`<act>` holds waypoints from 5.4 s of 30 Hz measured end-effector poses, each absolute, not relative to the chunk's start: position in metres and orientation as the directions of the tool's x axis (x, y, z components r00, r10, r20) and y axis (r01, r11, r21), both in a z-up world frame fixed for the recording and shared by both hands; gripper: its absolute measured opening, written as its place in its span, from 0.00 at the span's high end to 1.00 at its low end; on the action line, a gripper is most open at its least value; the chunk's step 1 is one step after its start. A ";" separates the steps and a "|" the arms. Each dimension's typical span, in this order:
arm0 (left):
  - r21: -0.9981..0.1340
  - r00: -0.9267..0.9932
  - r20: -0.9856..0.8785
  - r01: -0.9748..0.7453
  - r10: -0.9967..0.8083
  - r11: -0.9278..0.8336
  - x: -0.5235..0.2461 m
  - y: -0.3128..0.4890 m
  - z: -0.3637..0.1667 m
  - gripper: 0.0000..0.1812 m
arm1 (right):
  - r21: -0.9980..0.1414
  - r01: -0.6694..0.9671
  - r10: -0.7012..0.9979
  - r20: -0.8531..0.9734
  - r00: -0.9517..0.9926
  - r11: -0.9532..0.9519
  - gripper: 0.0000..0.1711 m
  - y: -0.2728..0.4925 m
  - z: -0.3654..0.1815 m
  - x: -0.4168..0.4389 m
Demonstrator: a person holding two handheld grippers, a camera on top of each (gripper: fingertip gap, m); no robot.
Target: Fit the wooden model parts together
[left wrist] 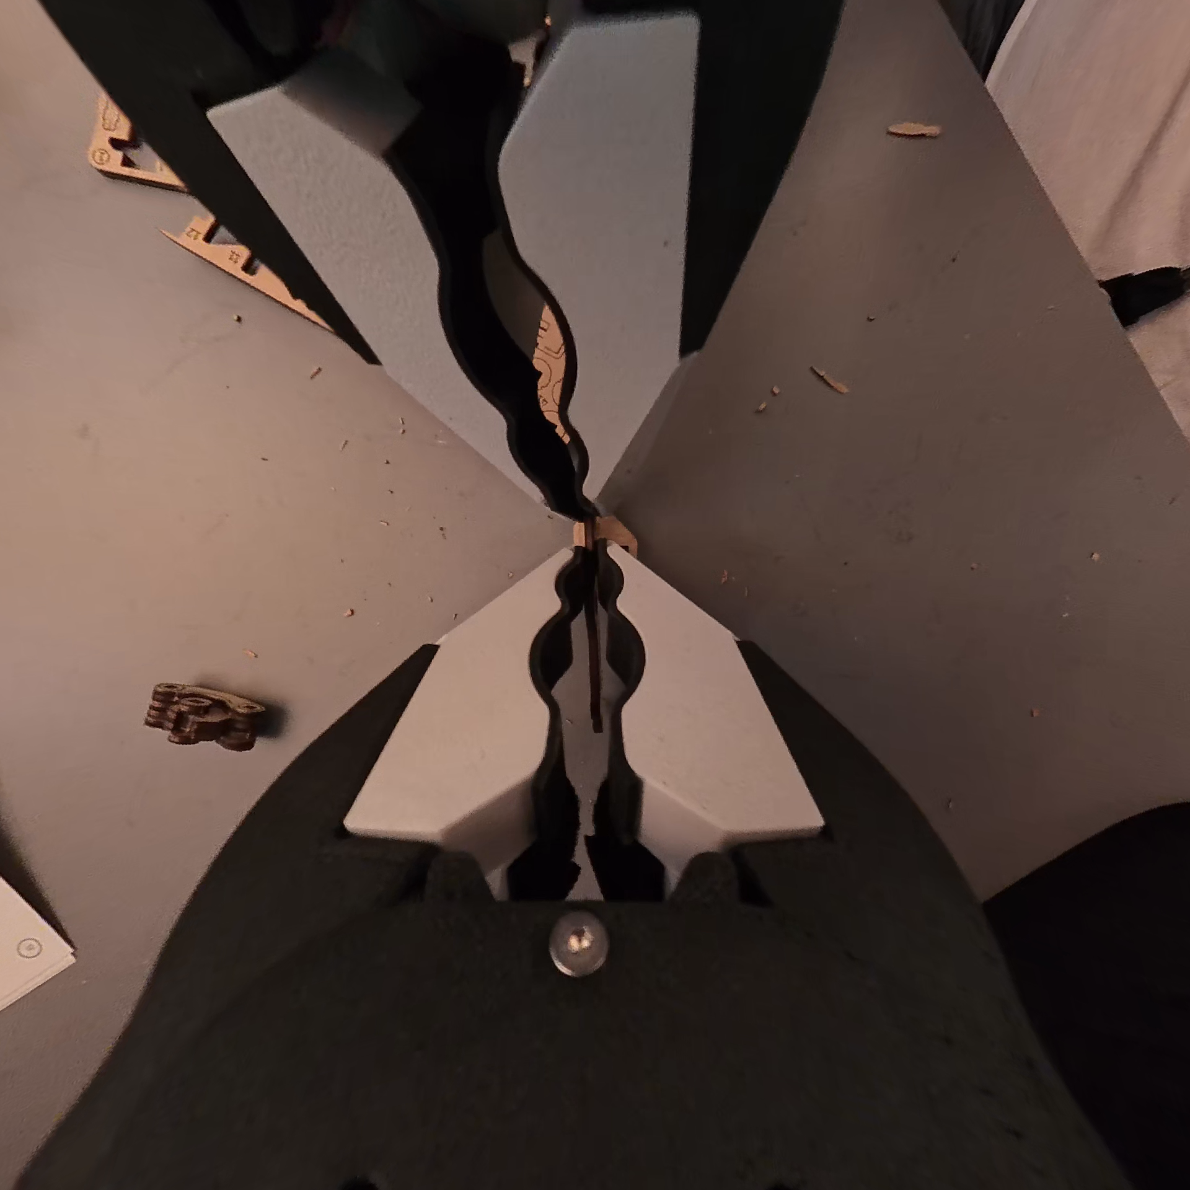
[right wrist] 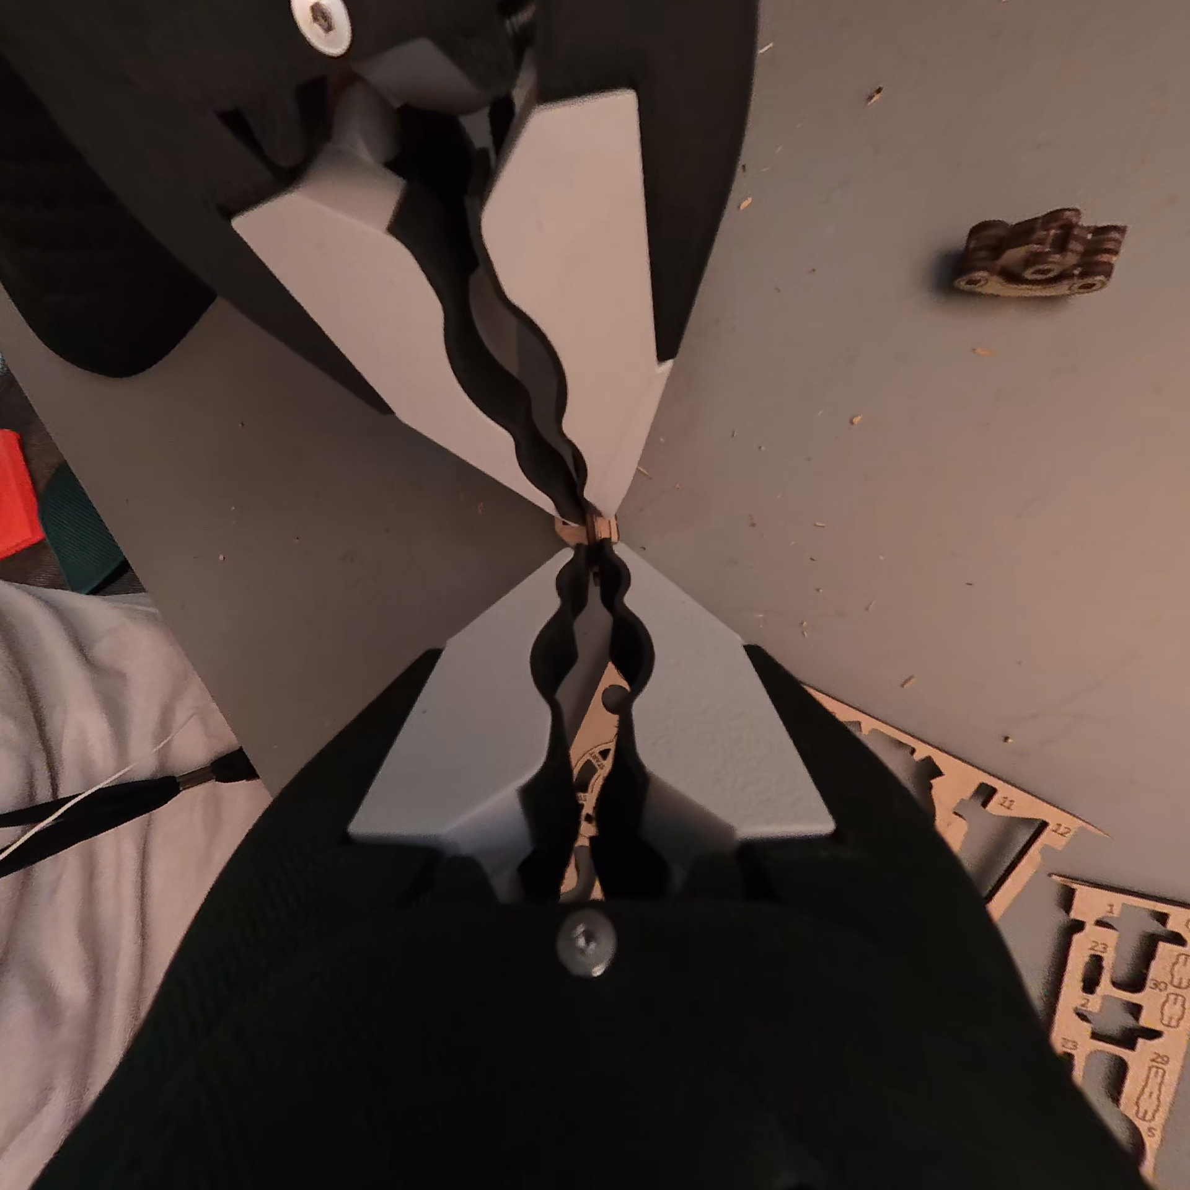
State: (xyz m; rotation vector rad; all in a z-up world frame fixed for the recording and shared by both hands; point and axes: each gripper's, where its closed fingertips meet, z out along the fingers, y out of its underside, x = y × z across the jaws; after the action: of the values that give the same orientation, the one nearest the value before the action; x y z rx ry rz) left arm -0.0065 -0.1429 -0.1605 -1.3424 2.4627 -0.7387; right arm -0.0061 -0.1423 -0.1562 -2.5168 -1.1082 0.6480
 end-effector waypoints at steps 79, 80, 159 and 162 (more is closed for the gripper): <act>-0.567 -0.529 -0.050 -0.683 -0.847 0.460 -0.007 -0.139 -0.154 0.99 | -0.553 0.655 0.822 -0.102 0.560 -0.515 0.98 -0.136 -0.158 -0.012; -0.568 -0.523 -0.043 -0.688 -0.851 0.452 -0.007 -0.139 -0.154 0.99 | -0.555 0.651 0.821 -0.111 0.560 -0.519 0.98 -0.136 -0.158 -0.012; -0.721 -0.342 -0.040 -0.640 -0.939 0.264 -0.027 -0.130 -0.143 0.97 | -0.296 0.852 0.899 -0.066 0.433 -0.432 0.99 -0.136 -0.157 -0.014; -0.725 -0.342 -0.037 -0.637 -0.939 0.261 -0.027 -0.130 -0.143 0.97 | -0.303 0.854 0.904 -0.071 0.422 -0.422 0.99 -0.136 -0.157 -0.015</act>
State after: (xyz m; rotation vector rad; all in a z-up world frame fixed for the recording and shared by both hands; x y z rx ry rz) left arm -0.0269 -0.1299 -0.1426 -1.4250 2.0711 -0.8584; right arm -0.0147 -0.1362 -0.1572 -2.4554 -1.5447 0.3298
